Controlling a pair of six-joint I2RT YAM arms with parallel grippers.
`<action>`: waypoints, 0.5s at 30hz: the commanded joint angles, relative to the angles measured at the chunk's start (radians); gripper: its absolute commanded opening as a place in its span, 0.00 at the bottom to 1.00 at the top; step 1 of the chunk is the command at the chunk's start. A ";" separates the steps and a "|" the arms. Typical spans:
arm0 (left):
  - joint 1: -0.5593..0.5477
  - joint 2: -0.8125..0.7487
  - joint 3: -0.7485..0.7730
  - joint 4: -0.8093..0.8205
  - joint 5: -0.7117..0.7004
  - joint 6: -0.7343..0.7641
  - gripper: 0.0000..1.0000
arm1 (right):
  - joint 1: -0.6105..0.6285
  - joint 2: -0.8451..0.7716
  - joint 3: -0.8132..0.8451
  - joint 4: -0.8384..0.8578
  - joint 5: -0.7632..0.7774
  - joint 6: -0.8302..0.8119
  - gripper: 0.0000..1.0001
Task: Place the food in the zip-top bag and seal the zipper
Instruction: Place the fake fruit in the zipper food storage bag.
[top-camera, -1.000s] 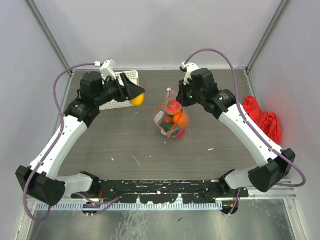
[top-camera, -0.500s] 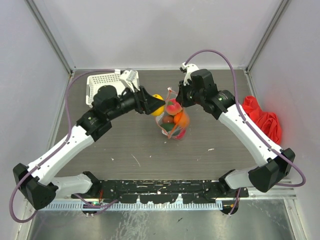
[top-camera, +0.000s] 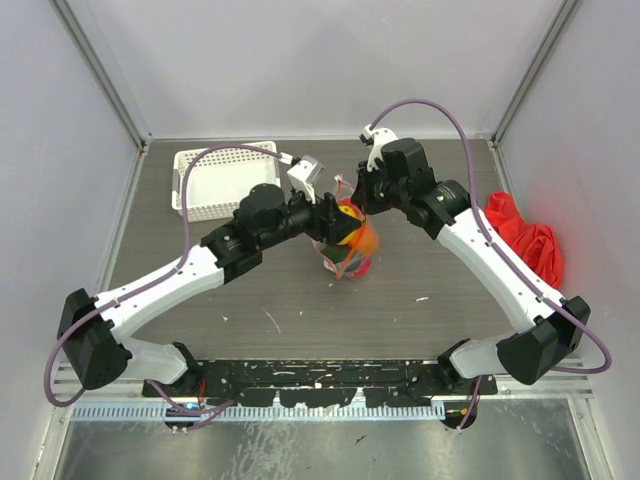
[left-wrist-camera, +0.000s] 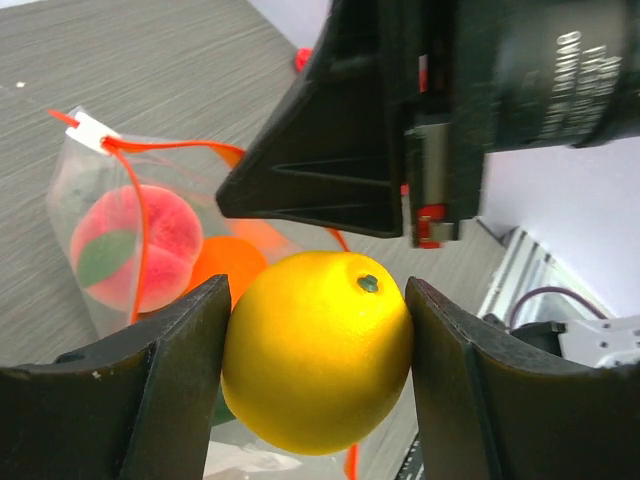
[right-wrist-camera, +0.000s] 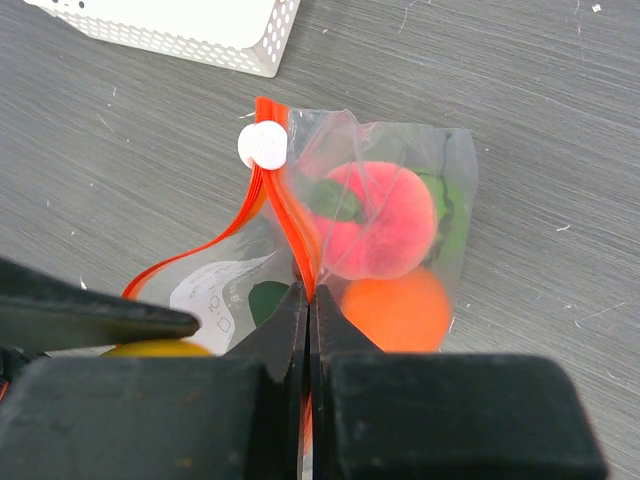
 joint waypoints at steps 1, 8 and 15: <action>-0.008 0.032 -0.004 0.084 -0.073 0.059 0.49 | -0.002 -0.039 0.021 0.049 -0.016 0.009 0.00; -0.008 0.054 -0.009 0.081 -0.112 0.066 0.67 | -0.002 -0.040 0.026 0.043 -0.016 0.006 0.00; -0.008 0.035 -0.001 0.058 -0.115 0.066 0.81 | -0.002 -0.038 0.026 0.043 -0.017 0.006 0.00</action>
